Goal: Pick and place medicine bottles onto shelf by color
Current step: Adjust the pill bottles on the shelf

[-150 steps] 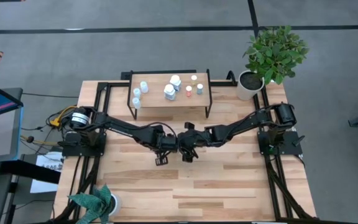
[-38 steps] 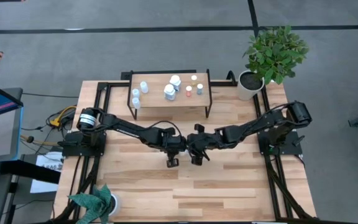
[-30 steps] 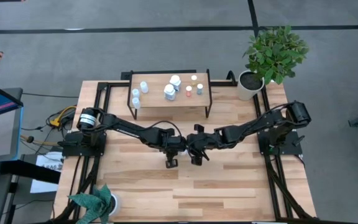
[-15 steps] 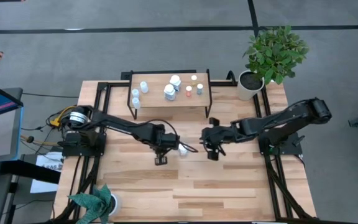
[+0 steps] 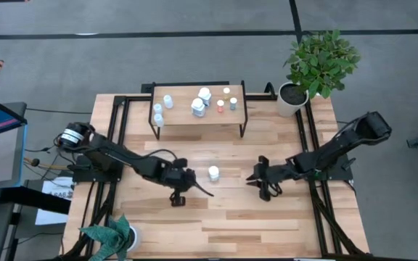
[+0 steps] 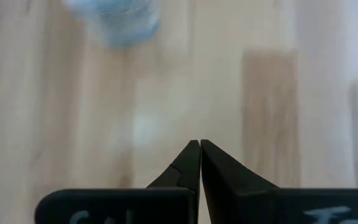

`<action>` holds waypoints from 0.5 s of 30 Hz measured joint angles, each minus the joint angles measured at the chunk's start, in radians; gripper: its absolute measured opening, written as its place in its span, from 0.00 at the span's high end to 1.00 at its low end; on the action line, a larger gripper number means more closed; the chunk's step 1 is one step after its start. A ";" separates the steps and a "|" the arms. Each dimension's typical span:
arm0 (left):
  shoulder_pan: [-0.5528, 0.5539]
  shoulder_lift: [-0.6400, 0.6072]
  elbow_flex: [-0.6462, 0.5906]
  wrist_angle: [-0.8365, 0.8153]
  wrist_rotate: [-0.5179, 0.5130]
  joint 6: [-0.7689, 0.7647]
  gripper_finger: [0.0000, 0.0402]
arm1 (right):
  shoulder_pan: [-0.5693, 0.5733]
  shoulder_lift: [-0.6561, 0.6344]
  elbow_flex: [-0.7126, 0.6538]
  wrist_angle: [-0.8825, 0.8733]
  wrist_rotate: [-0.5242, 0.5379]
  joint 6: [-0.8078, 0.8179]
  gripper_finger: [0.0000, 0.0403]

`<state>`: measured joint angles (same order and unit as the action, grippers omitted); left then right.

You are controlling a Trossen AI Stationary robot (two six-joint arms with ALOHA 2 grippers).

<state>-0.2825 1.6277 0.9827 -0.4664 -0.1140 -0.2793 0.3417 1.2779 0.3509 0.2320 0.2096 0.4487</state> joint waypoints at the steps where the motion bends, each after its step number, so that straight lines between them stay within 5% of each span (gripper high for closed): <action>1: -0.007 -0.009 -0.049 0.106 -0.003 0.002 1.00 | 0.000 0.011 -0.003 0.029 0.000 0.000 0.74; 10: -0.003 -0.112 -0.396 0.687 -0.074 -0.032 1.00 | -0.046 0.057 0.014 0.066 0.003 -0.011 0.74; 15: 0.007 -0.156 -0.513 0.874 -0.097 -0.029 1.00 | -0.065 0.065 0.014 0.089 0.002 -0.004 0.74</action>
<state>-0.2753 1.4714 0.4696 0.4078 -0.2111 -0.3083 0.2772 1.3426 0.3650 0.3213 0.2115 0.4449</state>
